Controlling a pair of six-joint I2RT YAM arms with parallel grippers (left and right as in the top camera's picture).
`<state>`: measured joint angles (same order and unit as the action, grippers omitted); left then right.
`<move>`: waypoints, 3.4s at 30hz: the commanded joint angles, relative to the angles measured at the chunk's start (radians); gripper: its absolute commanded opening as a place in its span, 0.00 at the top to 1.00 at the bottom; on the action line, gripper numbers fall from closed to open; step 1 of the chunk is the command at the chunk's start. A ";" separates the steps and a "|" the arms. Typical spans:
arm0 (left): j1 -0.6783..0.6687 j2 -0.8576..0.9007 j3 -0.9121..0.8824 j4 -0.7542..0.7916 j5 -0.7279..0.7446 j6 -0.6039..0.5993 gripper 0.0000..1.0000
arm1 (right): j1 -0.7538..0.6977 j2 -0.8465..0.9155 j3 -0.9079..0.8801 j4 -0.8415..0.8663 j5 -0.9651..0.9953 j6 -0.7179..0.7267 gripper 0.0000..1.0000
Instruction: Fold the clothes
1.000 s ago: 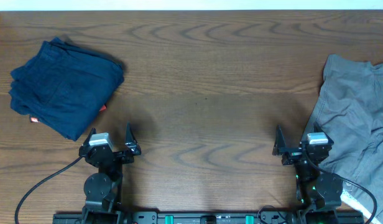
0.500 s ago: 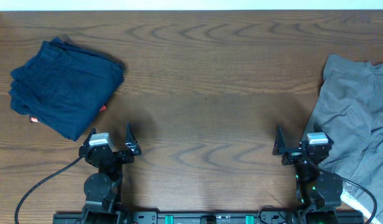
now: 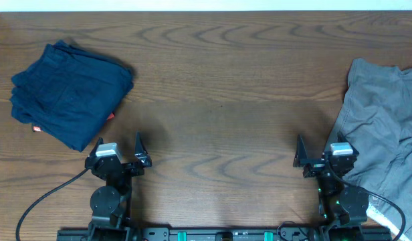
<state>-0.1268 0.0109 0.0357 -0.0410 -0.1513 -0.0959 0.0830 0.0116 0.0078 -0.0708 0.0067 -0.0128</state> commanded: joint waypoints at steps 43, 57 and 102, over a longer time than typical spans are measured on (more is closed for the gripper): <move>0.004 0.697 0.695 -0.723 0.247 -0.112 0.02 | -0.026 0.811 0.595 -0.743 0.172 0.285 0.01; 0.004 0.770 0.695 -0.728 0.275 -0.112 0.02 | -0.026 1.221 0.577 -0.792 0.397 0.488 0.28; 0.004 0.792 0.695 -0.463 0.276 -0.160 0.02 | 0.195 1.397 0.639 0.112 -0.314 0.327 0.01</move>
<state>-0.1268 0.7921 0.7136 -0.5224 0.1246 -0.2142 0.3302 1.4631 0.6456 0.0944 -0.4473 0.3088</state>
